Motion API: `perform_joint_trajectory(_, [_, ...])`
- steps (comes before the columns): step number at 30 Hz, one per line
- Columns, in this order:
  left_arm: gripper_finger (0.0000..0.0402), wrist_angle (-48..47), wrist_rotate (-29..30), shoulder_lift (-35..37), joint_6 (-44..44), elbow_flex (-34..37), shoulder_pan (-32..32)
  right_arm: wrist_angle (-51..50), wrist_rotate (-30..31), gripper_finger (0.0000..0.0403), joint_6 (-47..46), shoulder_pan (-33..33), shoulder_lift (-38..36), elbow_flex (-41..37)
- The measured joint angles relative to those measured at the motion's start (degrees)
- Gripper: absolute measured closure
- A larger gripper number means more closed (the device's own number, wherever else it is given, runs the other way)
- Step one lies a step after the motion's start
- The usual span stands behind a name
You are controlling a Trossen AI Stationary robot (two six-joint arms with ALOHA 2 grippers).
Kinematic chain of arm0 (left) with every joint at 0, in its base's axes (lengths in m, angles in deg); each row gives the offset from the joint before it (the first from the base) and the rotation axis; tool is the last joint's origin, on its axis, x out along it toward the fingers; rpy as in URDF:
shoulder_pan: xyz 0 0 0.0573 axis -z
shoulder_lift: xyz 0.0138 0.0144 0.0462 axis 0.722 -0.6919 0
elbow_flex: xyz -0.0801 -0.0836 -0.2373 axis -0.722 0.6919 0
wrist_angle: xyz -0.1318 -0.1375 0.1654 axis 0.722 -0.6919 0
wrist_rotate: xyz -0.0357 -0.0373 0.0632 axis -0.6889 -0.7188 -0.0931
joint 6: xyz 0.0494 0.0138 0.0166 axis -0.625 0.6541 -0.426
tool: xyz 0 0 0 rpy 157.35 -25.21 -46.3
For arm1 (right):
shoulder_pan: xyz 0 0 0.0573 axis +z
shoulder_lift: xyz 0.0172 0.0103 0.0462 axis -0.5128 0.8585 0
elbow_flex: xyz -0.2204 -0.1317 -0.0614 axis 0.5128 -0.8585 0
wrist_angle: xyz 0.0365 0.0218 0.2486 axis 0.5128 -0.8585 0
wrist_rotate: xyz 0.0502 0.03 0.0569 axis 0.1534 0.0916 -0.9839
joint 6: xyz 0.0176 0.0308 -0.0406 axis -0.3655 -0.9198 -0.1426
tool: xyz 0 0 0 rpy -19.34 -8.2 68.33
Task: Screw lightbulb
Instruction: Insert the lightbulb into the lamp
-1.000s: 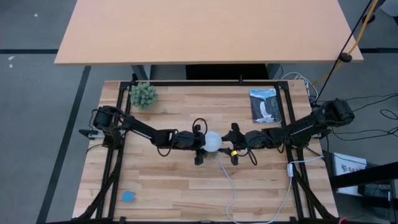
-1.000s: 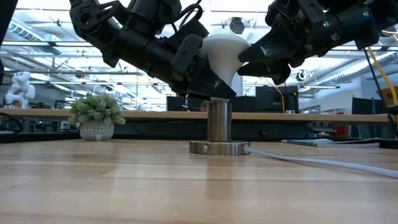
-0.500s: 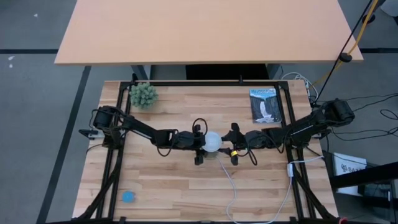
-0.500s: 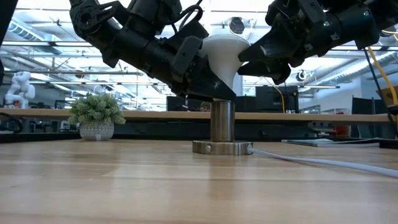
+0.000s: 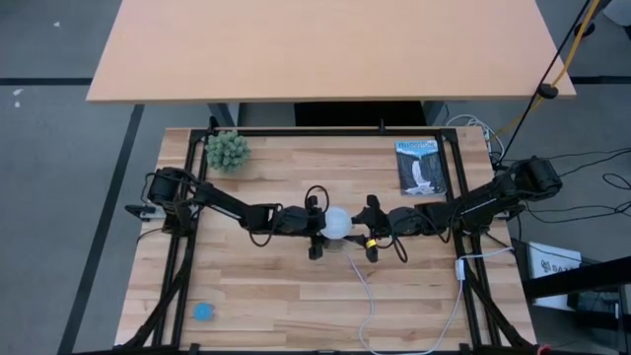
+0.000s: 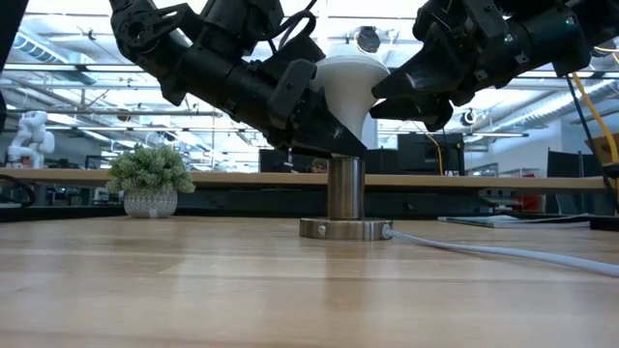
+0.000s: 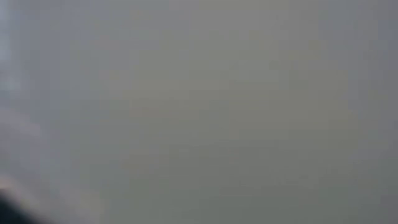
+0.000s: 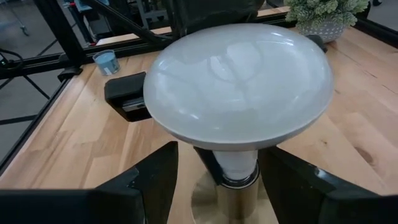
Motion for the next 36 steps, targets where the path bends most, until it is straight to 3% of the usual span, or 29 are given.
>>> perform_joint_trajectory(26, [0.02, -2.0, -0.2, 0.2, -1.3, 0.0, -0.5, -0.2, 0.1, 0.019, 1.1, 0.0, 0.0, 0.0])
perform_joint_trajectory(36, [0.02, 9.1, -3.5, 0.1, 1.7, 4.5, -0.7, -0.1, 0.0, 0.019, 0.5, 0.0, 0.0, 0.0])
